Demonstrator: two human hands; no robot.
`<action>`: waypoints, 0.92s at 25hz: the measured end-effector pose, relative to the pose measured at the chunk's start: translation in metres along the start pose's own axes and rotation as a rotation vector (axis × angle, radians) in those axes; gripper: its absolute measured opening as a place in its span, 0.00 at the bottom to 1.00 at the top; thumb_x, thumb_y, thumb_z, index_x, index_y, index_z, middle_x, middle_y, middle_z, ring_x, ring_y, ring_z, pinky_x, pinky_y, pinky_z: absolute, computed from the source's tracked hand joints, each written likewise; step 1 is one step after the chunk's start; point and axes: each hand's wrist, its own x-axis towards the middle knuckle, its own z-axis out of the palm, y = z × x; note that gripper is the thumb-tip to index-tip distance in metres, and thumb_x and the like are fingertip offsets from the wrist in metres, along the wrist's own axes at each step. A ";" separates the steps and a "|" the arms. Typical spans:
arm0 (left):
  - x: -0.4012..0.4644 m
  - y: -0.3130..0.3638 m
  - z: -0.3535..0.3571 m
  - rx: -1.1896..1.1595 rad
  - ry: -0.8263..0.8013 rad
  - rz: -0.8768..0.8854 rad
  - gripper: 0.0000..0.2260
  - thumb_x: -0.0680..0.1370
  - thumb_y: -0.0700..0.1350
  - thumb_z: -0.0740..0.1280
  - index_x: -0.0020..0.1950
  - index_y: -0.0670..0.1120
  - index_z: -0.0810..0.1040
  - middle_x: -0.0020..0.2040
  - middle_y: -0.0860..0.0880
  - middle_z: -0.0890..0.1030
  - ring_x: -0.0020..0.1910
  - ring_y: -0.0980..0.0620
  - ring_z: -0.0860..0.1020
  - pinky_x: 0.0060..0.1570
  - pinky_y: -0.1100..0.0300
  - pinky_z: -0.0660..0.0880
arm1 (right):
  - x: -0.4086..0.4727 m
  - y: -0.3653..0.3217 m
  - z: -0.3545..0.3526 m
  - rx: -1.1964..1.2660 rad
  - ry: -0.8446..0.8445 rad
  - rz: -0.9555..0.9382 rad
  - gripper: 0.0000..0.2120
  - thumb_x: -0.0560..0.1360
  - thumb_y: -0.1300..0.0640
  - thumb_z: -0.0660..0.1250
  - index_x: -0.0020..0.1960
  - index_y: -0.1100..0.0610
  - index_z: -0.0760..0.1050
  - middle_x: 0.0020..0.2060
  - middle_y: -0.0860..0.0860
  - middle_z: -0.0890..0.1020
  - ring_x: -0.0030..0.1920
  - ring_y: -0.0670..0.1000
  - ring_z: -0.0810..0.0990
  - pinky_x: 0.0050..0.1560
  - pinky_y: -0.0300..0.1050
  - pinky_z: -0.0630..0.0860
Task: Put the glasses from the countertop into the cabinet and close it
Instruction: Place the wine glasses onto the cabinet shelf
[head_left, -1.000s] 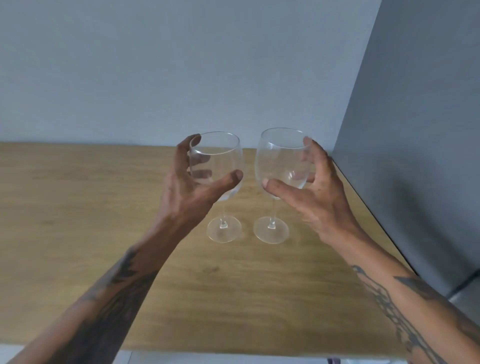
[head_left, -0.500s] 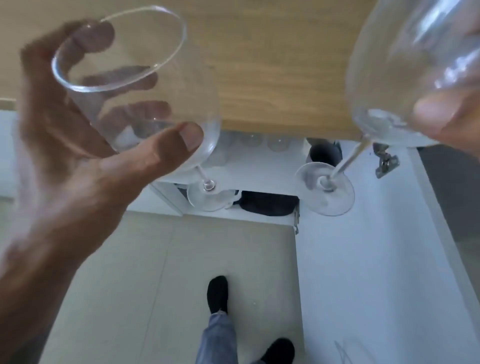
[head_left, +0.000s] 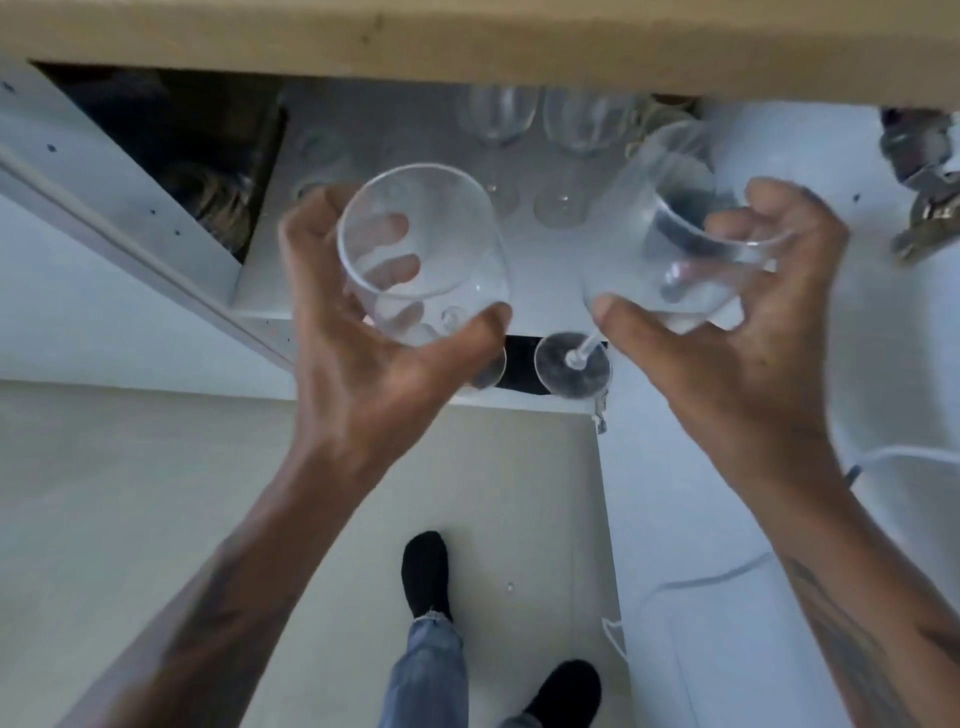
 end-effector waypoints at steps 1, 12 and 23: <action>0.009 -0.011 0.010 0.002 0.003 0.010 0.39 0.65 0.49 0.81 0.69 0.49 0.63 0.64 0.48 0.75 0.59 0.49 0.80 0.54 0.46 0.82 | 0.020 0.007 0.024 -0.036 0.047 0.037 0.42 0.60 0.54 0.80 0.68 0.58 0.62 0.64 0.57 0.71 0.61 0.57 0.76 0.56 0.51 0.78; 0.113 -0.074 0.083 0.156 0.064 0.071 0.40 0.63 0.51 0.79 0.68 0.39 0.64 0.60 0.53 0.72 0.57 0.51 0.75 0.53 0.53 0.78 | 0.102 0.072 0.107 -0.163 0.058 0.141 0.44 0.58 0.54 0.80 0.66 0.67 0.63 0.61 0.61 0.70 0.60 0.59 0.73 0.59 0.55 0.74; 0.124 -0.082 0.089 0.131 -0.060 -0.018 0.45 0.67 0.53 0.79 0.75 0.42 0.58 0.71 0.45 0.71 0.69 0.46 0.73 0.66 0.49 0.74 | 0.106 0.078 0.105 -0.210 0.028 0.166 0.45 0.60 0.53 0.81 0.68 0.66 0.61 0.62 0.60 0.70 0.62 0.57 0.72 0.63 0.53 0.74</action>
